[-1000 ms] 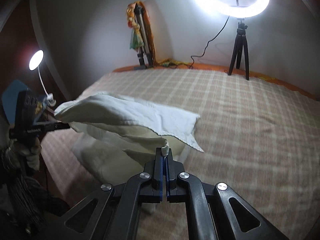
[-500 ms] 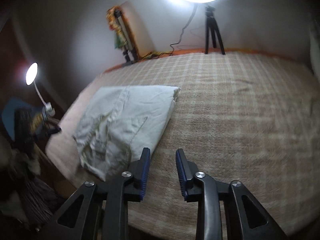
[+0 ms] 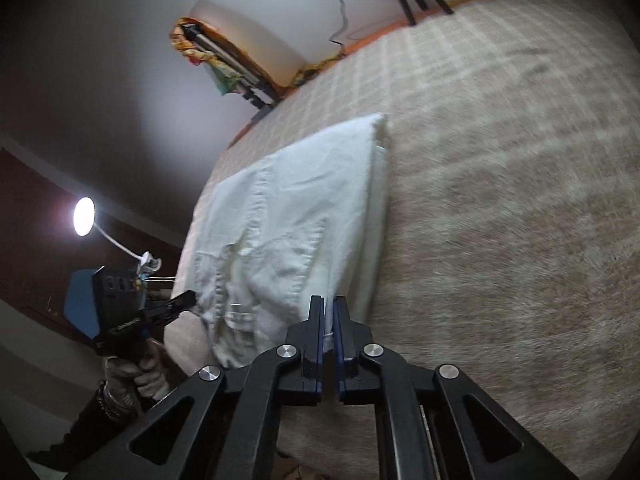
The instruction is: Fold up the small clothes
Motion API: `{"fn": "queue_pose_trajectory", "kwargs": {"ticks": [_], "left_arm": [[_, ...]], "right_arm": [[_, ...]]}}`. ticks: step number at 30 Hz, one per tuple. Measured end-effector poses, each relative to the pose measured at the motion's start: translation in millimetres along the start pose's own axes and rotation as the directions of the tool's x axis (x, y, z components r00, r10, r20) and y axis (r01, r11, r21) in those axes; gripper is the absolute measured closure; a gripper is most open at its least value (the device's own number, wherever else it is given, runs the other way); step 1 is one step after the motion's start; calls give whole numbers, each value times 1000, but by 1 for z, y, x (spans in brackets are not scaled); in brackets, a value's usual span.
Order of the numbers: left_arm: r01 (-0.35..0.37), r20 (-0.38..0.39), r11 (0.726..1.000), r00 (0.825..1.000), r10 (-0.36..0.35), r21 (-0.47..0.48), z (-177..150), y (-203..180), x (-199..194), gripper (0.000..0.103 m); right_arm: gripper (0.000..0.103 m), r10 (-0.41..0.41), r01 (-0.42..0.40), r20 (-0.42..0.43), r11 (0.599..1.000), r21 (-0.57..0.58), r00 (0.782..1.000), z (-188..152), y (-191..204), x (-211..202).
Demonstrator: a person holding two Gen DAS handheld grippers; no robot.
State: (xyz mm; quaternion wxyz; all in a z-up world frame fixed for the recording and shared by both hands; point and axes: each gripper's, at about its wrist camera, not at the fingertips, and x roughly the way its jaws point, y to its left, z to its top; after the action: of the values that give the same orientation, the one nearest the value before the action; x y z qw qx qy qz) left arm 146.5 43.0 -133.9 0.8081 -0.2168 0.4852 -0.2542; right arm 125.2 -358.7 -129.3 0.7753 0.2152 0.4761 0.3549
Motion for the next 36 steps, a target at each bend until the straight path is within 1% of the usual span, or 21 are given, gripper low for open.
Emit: {"fn": "queue_pose_trajectory", "kwargs": {"ticks": [1, 2, 4, 5, 6, 8, 9, 11, 12, 14, 16, 18, 20, 21, 22, 25, 29, 33, 34, 35, 36], "left_arm": [[-22, -5, 1000, 1000, 22, -3, -1, 3, 2, 101], [-27, -16, 1000, 1000, 27, -12, -3, 7, 4, 101], [-48, -16, 999, 999, 48, -1, -6, 8, 6, 101], [-57, -18, 998, 998, 57, 7, -7, 7, 5, 101], [-67, -22, 998, 997, 68, 21, -6, 5, 5, 101], [-83, -9, 996, 996, 84, 41, -6, 5, 1, 101], [-99, -9, 994, 995, 100, 49, -5, 4, -2, 99], [-137, 4, 988, 991, 137, 69, -3, 1, -14, 99], [-145, 25, 986, 989, 143, 78, 0, -1, -19, 99], [-166, 85, 980, 984, 158, 108, 12, -11, -32, 96], [-167, 136, 978, 979, 150, 122, 27, -22, -37, 94], [-156, 169, 981, 976, 136, 116, 45, -30, -33, 94], [-166, 190, 976, 972, 138, 143, 61, -41, -20, 94], [-189, 203, 968, 967, 154, 166, 68, -49, -11, 94], [-205, 210, 963, 963, 166, 177, 73, -53, -3, 94], [-185, 176, 969, 972, 156, 166, 91, -54, 26, 94], [-228, 162, 958, 966, 201, 171, 101, -49, 52, 94], [-290, 155, 946, 951, 268, 147, 103, -27, 65, 94], [-322, 146, 936, 942, 302, 142, 102, -19, 70, 94], [-363, 135, 919, 929, 345, 153, 100, -13, 76, 94], [-388, 119, 905, 921, 372, 173, 96, -8, 82, 93]], "right_arm": [[102, 7, -7, -5, 1000, -15, 1000, 0, 5, 1], [103, -7, 6, -14, 1000, -30, 1000, -1, 8, 3], [103, -72, 69, -50, 996, -61, 996, -4, 8, 13], [103, -119, 114, -71, 991, -67, 990, -6, 4, 17], [103, -144, 139, -81, 988, -67, 986, -6, 0, 19], [103, -148, 143, -94, 988, -61, 984, -6, -5, 16], [102, -152, 144, -95, 986, -86, 984, -6, -1, 12], [96, -142, 129, -91, 982, -137, 986, -4, 9, 3], [89, -123, 112, -72, 983, -148, 990, -2, 14, -4], [71, -101, 99, -4, 981, -166, 995, 5, 21, -17], [71, -92, 101, 58, 981, -165, 994, 17, 23, -22], [72, -117, 134, 106, 977, -168, 987, 29, 26, -17], [73, -131, 153, 129, 971, -182, 983, 41, 32, -5], [74, -132, 155, 129, 970, -188, 983, 46, 35, 1], [75, -137, 162, 134, 967, -197, 981, 51, 39, 7], [75, -161, 195, 153, 950, -245, 975, 66, 57, 27], [74, -189, 227, 156, 933, -278, 969, 84, 74, 55], [74, -222, 247, 117, 924, -291, 968, 95, 76, 88], [74, -238, 258, 104, 919, -299, 966, 96, 75, 97], [74, -248, 264, 89, 915, -304, 965, 95, 74, 105], [74, -261, 270, 68, 914, -304, 963, 94, 71, 113]]}}
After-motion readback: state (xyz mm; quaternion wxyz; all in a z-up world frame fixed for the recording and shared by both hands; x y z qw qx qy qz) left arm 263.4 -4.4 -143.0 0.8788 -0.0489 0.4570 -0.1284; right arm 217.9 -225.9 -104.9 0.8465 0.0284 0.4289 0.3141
